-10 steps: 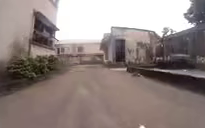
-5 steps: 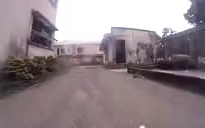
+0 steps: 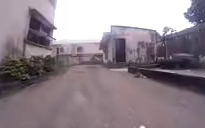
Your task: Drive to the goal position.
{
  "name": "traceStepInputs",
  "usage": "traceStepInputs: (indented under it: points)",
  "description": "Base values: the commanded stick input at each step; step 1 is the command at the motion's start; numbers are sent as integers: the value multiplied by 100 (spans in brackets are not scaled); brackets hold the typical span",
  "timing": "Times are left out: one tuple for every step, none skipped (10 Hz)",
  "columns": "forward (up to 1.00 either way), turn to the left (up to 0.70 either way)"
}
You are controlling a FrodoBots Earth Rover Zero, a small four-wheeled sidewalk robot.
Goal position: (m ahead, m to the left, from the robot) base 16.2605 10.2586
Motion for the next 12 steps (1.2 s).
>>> traceStepInputs:
  points:
    - [30, 0]
    - [30, 0]
    - [30, 0]
    - [30, 0]
    - [30, 0]
    - [30, 0]
    - [30, 0]
    - [30, 0]
    - [30, 0]
    - [30, 0]
    - [30, 0]
    - [30, 0]
